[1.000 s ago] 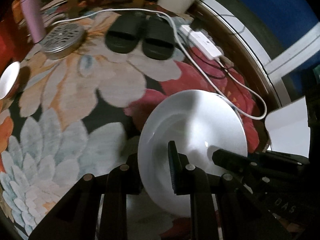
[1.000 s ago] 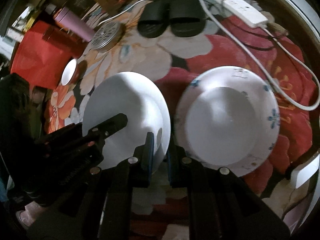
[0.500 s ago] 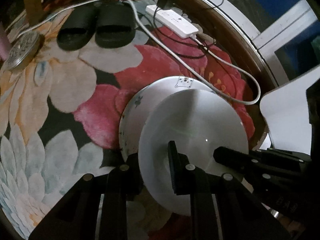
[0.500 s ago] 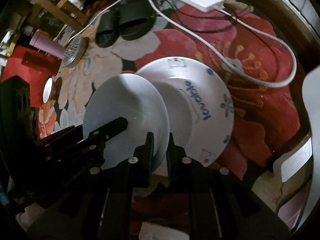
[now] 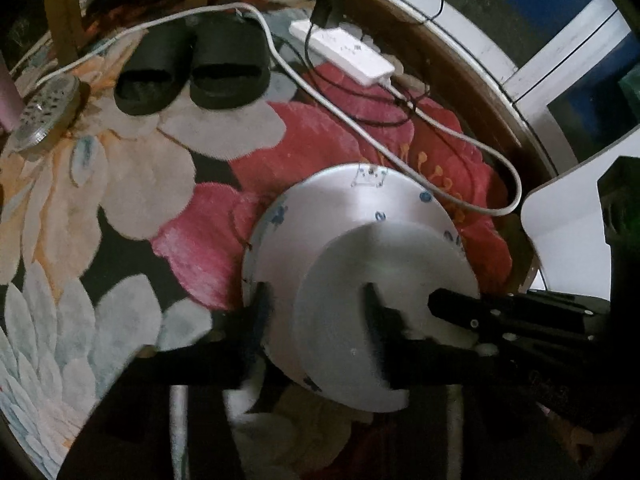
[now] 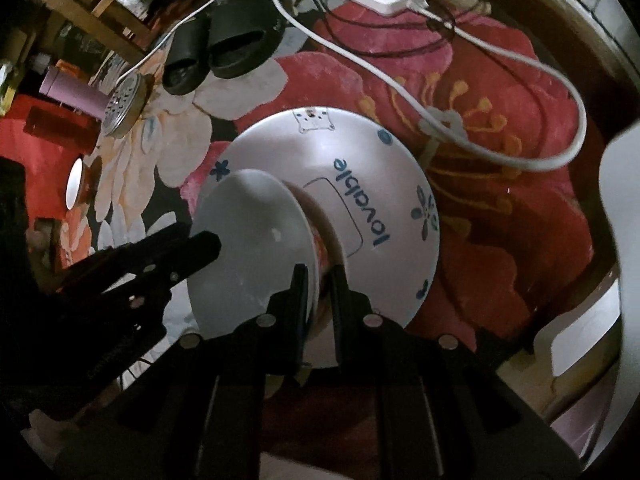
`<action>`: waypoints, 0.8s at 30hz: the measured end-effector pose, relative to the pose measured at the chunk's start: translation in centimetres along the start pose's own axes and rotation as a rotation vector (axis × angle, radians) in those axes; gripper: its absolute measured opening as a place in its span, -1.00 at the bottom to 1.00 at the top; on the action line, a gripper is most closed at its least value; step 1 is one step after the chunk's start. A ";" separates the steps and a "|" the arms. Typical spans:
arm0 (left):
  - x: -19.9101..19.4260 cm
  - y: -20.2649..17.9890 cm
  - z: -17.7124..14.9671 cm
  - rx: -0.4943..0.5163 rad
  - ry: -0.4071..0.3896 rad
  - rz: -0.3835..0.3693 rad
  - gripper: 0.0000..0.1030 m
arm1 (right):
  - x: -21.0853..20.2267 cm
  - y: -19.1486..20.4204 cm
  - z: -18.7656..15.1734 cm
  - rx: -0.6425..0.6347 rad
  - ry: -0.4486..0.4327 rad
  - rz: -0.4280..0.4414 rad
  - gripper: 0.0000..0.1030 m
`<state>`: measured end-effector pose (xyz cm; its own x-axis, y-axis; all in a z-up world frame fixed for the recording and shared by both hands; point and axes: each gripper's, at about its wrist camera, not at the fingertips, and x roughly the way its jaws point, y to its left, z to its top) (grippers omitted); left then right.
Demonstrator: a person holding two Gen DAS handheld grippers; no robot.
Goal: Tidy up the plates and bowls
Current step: 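Lower the white bowl onto the plate stack and open both grippers, then withdraw both grippers and move toward the last white bowl by the red bag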
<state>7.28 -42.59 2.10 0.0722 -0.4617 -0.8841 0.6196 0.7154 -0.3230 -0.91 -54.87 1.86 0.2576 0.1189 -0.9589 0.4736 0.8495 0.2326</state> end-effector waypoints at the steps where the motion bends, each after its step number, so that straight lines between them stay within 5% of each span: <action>1: -0.5 0.2 0.0 -0.002 -0.019 -0.002 0.35 | -0.1 0.3 0.0 -0.015 -0.007 -0.011 -0.77; 17: -3.0 5.8 -1.4 -0.097 -0.055 0.058 0.94 | -0.8 2.1 0.8 -0.069 -0.066 -0.103 -0.71; 19: -3.4 6.4 -1.6 -0.104 -0.060 0.071 0.97 | -0.8 2.3 0.8 -0.065 -0.065 -0.099 -0.57; 21: -3.8 6.9 -1.9 -0.107 -0.067 0.090 0.98 | -0.9 2.7 0.9 -0.068 -0.074 -0.079 0.08; 24: -4.4 7.8 -2.3 -0.120 -0.079 0.110 0.98 | -1.4 3.8 0.9 -0.079 -0.110 -0.069 0.69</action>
<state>10.03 -33.76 2.65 0.1984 -0.4137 -0.8886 0.5069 0.8192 -0.2682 1.29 -52.32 4.24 0.3194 0.0060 -0.9476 0.4267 0.8920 0.1494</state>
